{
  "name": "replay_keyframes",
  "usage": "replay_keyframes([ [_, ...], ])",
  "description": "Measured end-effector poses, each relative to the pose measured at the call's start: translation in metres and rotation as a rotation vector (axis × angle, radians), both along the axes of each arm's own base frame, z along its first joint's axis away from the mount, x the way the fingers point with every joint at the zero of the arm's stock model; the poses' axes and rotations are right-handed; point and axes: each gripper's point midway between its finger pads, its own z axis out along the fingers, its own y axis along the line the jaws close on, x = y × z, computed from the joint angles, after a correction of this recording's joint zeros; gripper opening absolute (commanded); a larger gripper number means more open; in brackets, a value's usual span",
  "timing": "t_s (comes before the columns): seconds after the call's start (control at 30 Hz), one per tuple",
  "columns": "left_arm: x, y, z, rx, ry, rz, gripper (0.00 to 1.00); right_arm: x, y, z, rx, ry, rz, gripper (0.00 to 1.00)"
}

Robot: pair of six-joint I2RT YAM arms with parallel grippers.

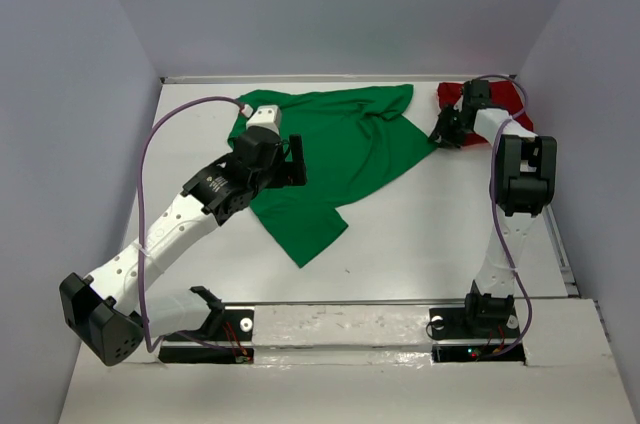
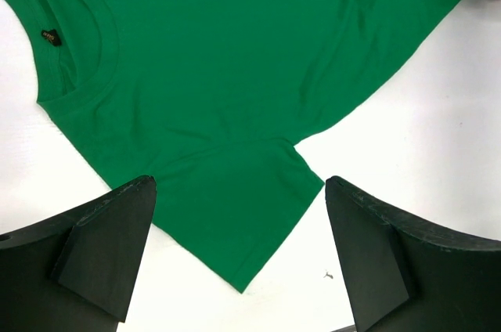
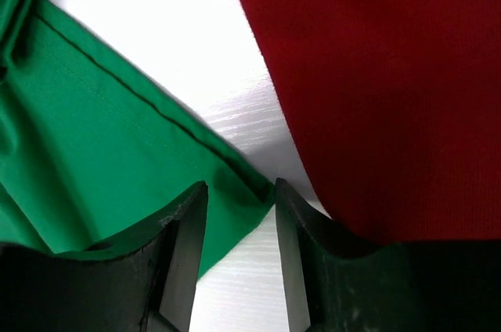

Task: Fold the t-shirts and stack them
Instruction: Flatten the tshirt out

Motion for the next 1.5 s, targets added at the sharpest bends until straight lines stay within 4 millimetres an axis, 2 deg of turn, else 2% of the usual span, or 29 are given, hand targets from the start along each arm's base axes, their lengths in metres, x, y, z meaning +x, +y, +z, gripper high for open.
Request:
replay_keyframes([
  [0.1,-0.001,0.000,-0.001,0.002,0.005,-0.001,0.98,0.001,0.001,-0.001,0.009,-0.008,0.000,0.37],
  [0.13,-0.002,-0.001,-0.001,0.001,0.005,-0.002,0.98,0.001,0.002,-0.002,0.013,-0.011,-0.002,0.28],
  [0.23,-0.003,-0.002,-0.002,-0.002,0.010,-0.003,0.93,0.001,0.002,-0.003,0.013,-0.015,-0.005,0.13],
  [0.27,-0.005,-0.004,-0.002,-0.002,0.014,-0.007,0.85,-0.001,0.002,-0.004,0.015,-0.010,-0.006,0.12],
  [0.3,-0.006,-0.005,-0.003,-0.005,0.018,-0.007,0.82,-0.002,0.002,-0.005,0.015,-0.009,-0.005,0.10],
  [0.37,-0.011,-0.009,-0.008,-0.010,0.030,-0.011,0.69,-0.003,0.003,-0.006,0.017,-0.007,-0.009,0.06],
  [0.43,-0.021,-0.014,-0.024,-0.003,0.068,-0.021,0.59,-0.003,0.003,-0.006,0.018,-0.006,-0.011,0.03],
  [0.47,-0.027,-0.016,-0.032,0.000,0.086,-0.024,0.47,-0.003,0.003,-0.006,0.018,-0.006,-0.011,0.02],
  [0.5,-0.034,-0.018,-0.041,0.007,0.106,-0.028,0.40,-0.003,0.003,-0.006,0.018,-0.005,-0.011,0.01],
  [0.57,-0.054,-0.023,-0.065,0.013,0.166,-0.034,0.31,-0.003,0.002,-0.006,0.017,-0.005,-0.011,0.01],
  [0.63,-0.084,-0.024,-0.094,0.038,0.254,-0.054,0.36,-0.004,0.002,-0.006,0.015,-0.005,-0.013,0.01],
  [0.67,-0.093,-0.025,-0.101,0.036,0.278,-0.054,0.50,-0.004,0.002,-0.006,0.013,-0.005,-0.011,0.01],
  [0.7,-0.099,-0.025,-0.106,0.033,0.296,-0.051,0.68,-0.004,0.002,-0.006,0.012,-0.006,-0.010,0.01],
  [0.83,-0.135,-0.025,-0.122,-0.031,0.372,-0.041,0.81,-0.004,0.001,-0.006,0.010,-0.006,-0.007,0.01],
  [0.97,-0.159,-0.022,-0.128,-0.134,0.429,-0.018,0.82,-0.004,0.002,-0.005,0.010,-0.007,-0.007,0.01],
  [1.1,-0.169,-0.018,-0.143,-0.166,0.482,0.020,0.80,-0.004,0.002,-0.005,0.011,-0.007,-0.006,0.01],
  [1.3,-0.166,-0.025,-0.172,-0.119,0.521,0.057,0.75,-0.004,0.003,-0.005,0.015,-0.008,-0.004,0.01],
  [1.43,-0.156,-0.039,-0.201,0.016,0.556,0.055,0.71,-0.004,0.002,-0.002,0.012,-0.015,-0.001,0.01],
  [1.5,-0.152,-0.042,-0.205,0.036,0.557,0.053,0.70,-0.006,0.002,0.001,0.011,-0.017,0.001,0.01],
])
